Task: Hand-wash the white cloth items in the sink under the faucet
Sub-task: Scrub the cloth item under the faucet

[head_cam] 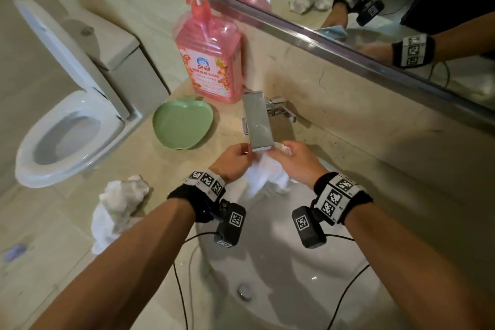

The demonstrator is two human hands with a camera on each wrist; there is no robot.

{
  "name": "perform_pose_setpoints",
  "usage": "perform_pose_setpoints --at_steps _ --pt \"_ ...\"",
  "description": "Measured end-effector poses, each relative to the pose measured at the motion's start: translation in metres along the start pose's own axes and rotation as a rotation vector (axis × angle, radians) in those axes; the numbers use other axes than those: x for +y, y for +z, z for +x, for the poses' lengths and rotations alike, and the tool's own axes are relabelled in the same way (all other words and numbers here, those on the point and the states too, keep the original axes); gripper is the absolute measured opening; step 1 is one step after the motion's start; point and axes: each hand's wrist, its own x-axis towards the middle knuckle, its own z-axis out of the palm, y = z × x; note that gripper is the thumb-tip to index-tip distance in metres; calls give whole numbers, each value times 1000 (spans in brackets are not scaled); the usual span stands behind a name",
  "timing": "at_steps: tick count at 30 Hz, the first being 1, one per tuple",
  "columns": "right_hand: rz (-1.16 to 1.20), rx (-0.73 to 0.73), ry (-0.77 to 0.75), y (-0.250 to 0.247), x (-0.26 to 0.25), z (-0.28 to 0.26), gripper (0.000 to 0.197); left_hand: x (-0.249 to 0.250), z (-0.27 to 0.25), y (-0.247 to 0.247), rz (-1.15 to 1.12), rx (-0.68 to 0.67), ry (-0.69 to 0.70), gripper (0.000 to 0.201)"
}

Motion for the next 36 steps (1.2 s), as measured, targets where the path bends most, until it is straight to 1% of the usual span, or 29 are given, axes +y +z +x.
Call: perform_pose_setpoints --at_steps 1,2,4,6,7,8,9,10,11,12,14,15,17,18,19,20,22,24,25,26,28,30,32,33,34,36 --pt "-1 -8 6 -2 2 -1 31 -1 1 3 -8 -9 12 20" --pt "-19 -33 20 -4 5 -1 26 -1 1 4 -13 -14 20 18" --pt "-65 -97 48 -8 8 -2 11 3 0 7 -8 -46 20 18" --pt "-76 -149 56 -10 10 -2 17 7 0 8 -13 -83 21 14" --pt "-56 -179 58 -8 9 -1 19 9 0 7 -18 -94 36 16" --pt "-11 -218 53 -6 6 -2 16 11 1 6 -21 -97 57 21" --pt "44 -258 47 -3 3 -2 9 13 1 5 -25 -91 82 28" --pt "92 -266 48 1 0 -1 6 14 0 3 -32 -77 89 37" --pt "130 -241 56 4 -1 1 10 13 -1 -1 -41 -56 72 43" --pt "167 -200 79 6 -3 4 14 9 -2 -4 -48 -26 34 45" --pt "232 -138 134 9 -6 7 19 -3 -4 -11 -32 2 -43 39" --pt "233 -110 142 9 -6 8 20 -9 -3 -13 0 -6 -53 34" --pt "167 -81 126 6 0 8 23 -13 -2 -13 32 -17 -23 24" --pt "112 -84 112 4 3 6 26 -11 -1 -10 -10 -25 2 21" --pt "54 -98 107 1 7 5 28 -7 -1 -6 -62 -44 25 25" --pt "15 -110 104 -1 11 4 26 -2 0 -2 -92 -75 49 30" --pt "12 -113 101 -1 19 5 13 5 3 6 -39 -137 83 30" --pt "56 -106 112 -1 23 6 7 9 5 10 15 -131 92 32" --pt "75 -109 113 -1 23 7 7 8 5 9 -4 -110 93 33" --pt "92 -108 105 0 21 7 10 6 6 7 -31 -97 90 34" --pt "151 -86 86 6 15 9 15 -4 6 1 -53 -105 30 31" --pt "255 -48 116 15 7 12 10 -16 0 -7 -23 -143 -62 29" --pt "332 -17 176 22 1 15 10 -28 -6 -14 78 -141 -57 31" --pt "333 -26 191 25 -2 17 10 -31 -9 -18 113 -113 -24 30" --pt "305 -67 183 26 -3 18 12 -32 -12 -23 123 -75 21 27" --pt "209 -209 135 26 -4 19 21 -29 -17 -33 131 -6 112 25"
